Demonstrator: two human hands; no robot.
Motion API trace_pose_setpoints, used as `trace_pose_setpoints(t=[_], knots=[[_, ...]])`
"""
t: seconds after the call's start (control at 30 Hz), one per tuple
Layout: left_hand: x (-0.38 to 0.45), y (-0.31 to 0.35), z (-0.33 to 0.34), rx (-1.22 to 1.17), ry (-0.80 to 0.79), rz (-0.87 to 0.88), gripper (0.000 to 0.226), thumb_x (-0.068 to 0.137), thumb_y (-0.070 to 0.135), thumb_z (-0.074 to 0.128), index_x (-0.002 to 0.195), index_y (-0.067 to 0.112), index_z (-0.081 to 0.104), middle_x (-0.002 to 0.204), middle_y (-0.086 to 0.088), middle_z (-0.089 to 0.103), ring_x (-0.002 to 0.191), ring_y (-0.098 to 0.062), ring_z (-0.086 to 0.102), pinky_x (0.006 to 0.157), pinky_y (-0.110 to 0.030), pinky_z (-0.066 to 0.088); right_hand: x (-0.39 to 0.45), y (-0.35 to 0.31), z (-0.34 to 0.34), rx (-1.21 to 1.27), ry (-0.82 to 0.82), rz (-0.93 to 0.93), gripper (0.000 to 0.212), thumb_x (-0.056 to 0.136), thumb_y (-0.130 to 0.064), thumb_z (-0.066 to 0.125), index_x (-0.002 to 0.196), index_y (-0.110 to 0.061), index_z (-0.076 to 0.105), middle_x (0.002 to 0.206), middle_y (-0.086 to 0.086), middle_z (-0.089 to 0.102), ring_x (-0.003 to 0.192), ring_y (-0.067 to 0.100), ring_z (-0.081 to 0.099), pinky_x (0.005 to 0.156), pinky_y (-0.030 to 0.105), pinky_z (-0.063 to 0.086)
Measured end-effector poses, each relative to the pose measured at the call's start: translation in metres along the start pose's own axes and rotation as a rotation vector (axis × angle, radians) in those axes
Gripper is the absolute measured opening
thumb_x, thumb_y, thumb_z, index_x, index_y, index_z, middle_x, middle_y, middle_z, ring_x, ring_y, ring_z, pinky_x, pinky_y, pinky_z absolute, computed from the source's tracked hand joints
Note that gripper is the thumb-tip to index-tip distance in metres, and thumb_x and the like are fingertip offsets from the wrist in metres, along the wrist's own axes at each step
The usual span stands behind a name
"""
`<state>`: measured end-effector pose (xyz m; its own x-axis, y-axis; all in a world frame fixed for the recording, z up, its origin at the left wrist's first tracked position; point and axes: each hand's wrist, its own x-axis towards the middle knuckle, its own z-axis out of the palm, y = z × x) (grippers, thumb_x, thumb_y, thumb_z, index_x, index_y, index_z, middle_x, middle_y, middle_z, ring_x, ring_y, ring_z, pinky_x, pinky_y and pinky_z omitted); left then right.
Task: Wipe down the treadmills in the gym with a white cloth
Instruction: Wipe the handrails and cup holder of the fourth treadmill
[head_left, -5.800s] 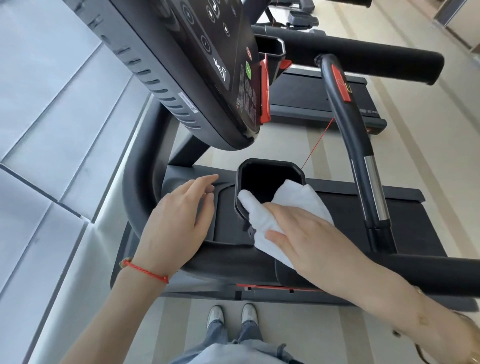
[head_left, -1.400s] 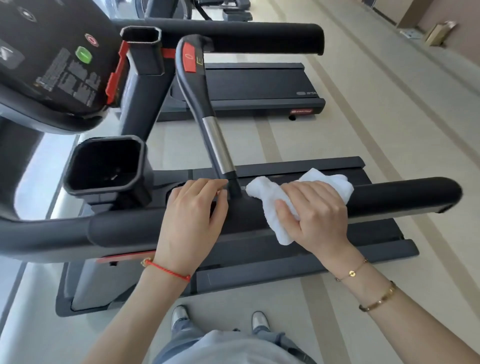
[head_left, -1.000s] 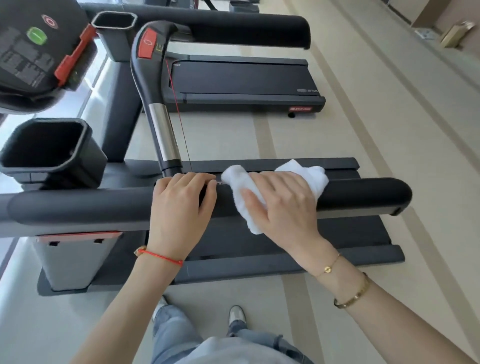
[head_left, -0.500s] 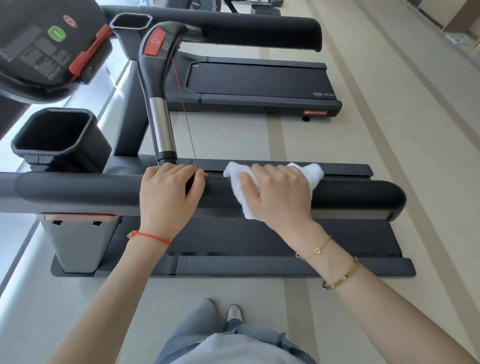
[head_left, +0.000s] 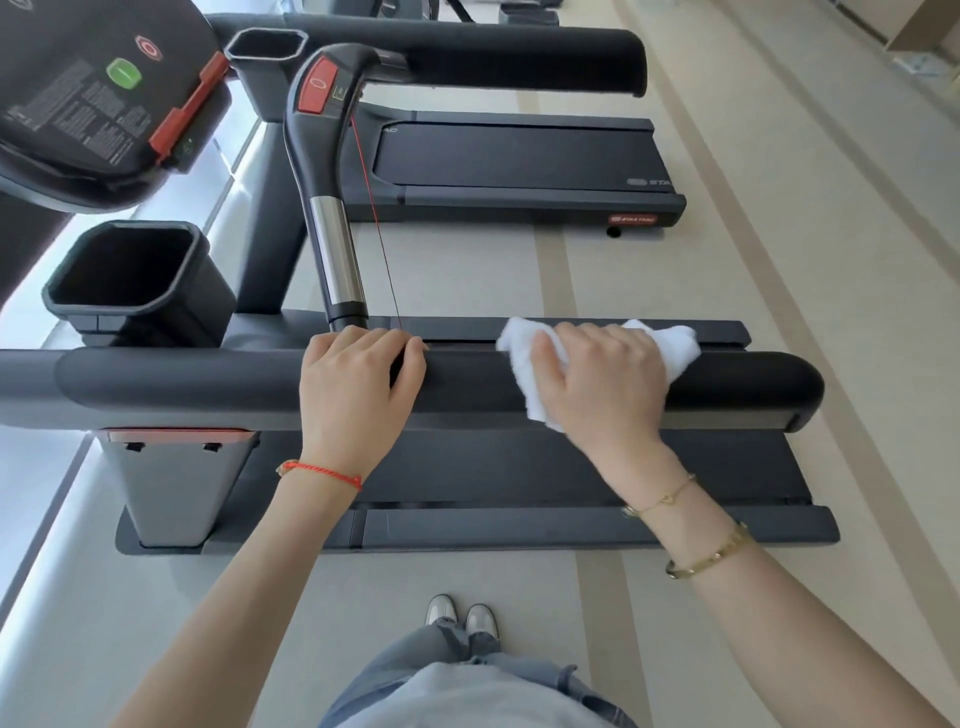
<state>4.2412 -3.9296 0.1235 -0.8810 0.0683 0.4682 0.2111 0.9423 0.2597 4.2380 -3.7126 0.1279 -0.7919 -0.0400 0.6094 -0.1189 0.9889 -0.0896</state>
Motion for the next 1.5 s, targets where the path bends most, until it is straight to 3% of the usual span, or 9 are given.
trace_pose_setpoints(t=[0.13, 0.27, 0.43, 0.63, 0.8, 1.0, 1.1, 1.3, 1.5], knots=[[0.0, -0.001, -0.001, 0.003, -0.008, 0.006, 0.039, 0.1, 0.028, 0.038, 0.079, 0.015, 0.068, 0.071, 0.003, 0.066, 0.074, -0.022, 0.057, 0.081, -0.033, 0.037, -0.003, -0.036, 0.009, 0.091, 0.01, -0.1, 0.04, 0.095, -0.035, 0.042, 0.061, -0.016, 0.047, 0.055, 0.002, 0.05, 0.054, 0.024, 0.044, 0.061, 0.037, 0.039], [0.0, -0.001, -0.001, -0.012, -0.006, 0.008, 0.038, 0.1, 0.027, 0.04, 0.077, 0.015, 0.067, 0.07, 0.003, 0.066, 0.072, -0.022, 0.056, 0.08, -0.033, 0.037, -0.016, 0.002, 0.001, 0.112, 0.083, -0.274, 0.03, 0.096, -0.036, 0.05, 0.088, -0.014, 0.068, 0.079, 0.0, 0.067, 0.075, 0.022, 0.061, 0.076, 0.037, 0.049], [0.0, 0.0, -0.003, -0.035, -0.005, 0.015, 0.034, 0.1, 0.024, 0.042, 0.077, 0.016, 0.067, 0.069, 0.004, 0.064, 0.069, -0.021, 0.054, 0.08, -0.033, 0.037, 0.0, 0.025, -0.005, -0.025, -0.022, 0.01, 0.042, 0.093, -0.032, 0.039, 0.055, -0.016, 0.042, 0.049, 0.001, 0.046, 0.049, 0.025, 0.045, 0.061, 0.037, 0.037], [0.0, 0.002, -0.006, -0.033, -0.039, 0.008, 0.037, 0.1, 0.024, 0.04, 0.077, 0.015, 0.066, 0.069, 0.002, 0.065, 0.07, -0.023, 0.054, 0.08, -0.034, 0.036, -0.004, -0.024, 0.008, 0.079, 0.001, -0.108, 0.044, 0.096, -0.037, 0.032, 0.061, -0.016, 0.049, 0.055, 0.0, 0.05, 0.054, 0.022, 0.046, 0.063, 0.037, 0.04], [0.003, 0.01, -0.007, -0.149, -0.094, 0.035, 0.025, 0.099, 0.018, 0.046, 0.088, 0.015, 0.068, 0.08, 0.003, 0.067, 0.075, -0.022, 0.058, 0.083, -0.034, 0.037, -0.021, -0.001, 0.006, 0.097, 0.117, -0.257, 0.029, 0.095, -0.036, 0.054, 0.095, -0.012, 0.07, 0.089, 0.0, 0.069, 0.082, 0.023, 0.062, 0.086, 0.037, 0.048], [0.003, 0.047, 0.001, -0.203, -0.154, 0.101, 0.02, 0.099, 0.018, 0.049, 0.097, 0.016, 0.07, 0.088, 0.004, 0.068, 0.081, -0.021, 0.059, 0.085, -0.034, 0.039, -0.038, 0.067, -0.007, -0.022, 0.106, -0.087, 0.032, 0.096, -0.038, 0.048, 0.104, -0.014, 0.068, 0.101, 0.0, 0.068, 0.097, 0.025, 0.061, 0.109, 0.047, 0.034], [0.004, 0.067, 0.007, -0.214, -0.174, 0.111, 0.022, 0.099, 0.019, 0.048, 0.097, 0.015, 0.07, 0.09, 0.003, 0.069, 0.082, -0.022, 0.06, 0.086, -0.035, 0.04, -0.044, 0.097, -0.014, -0.051, 0.094, -0.014, 0.033, 0.097, -0.039, 0.046, 0.105, -0.015, 0.066, 0.102, -0.001, 0.067, 0.1, 0.025, 0.059, 0.113, 0.051, 0.028], [0.006, 0.119, 0.021, -0.235, -0.208, 0.104, 0.022, 0.1, 0.02, 0.048, 0.099, 0.015, 0.069, 0.093, 0.003, 0.07, 0.086, -0.022, 0.06, 0.088, -0.036, 0.04, -0.044, 0.136, -0.022, -0.014, 0.08, 0.026, 0.034, 0.097, -0.041, 0.043, 0.102, -0.016, 0.066, 0.099, -0.003, 0.066, 0.1, 0.024, 0.057, 0.113, 0.045, 0.029], [0.005, 0.17, 0.037, -0.205, -0.183, 0.076, 0.023, 0.1, 0.02, 0.047, 0.098, 0.016, 0.069, 0.091, 0.002, 0.069, 0.083, -0.023, 0.06, 0.088, -0.036, 0.039, -0.037, 0.189, -0.036, 0.238, -0.093, 0.151, 0.039, 0.097, -0.047, 0.035, 0.09, -0.016, 0.058, 0.087, -0.004, 0.062, 0.083, 0.021, 0.055, 0.075, 0.034, 0.043]])
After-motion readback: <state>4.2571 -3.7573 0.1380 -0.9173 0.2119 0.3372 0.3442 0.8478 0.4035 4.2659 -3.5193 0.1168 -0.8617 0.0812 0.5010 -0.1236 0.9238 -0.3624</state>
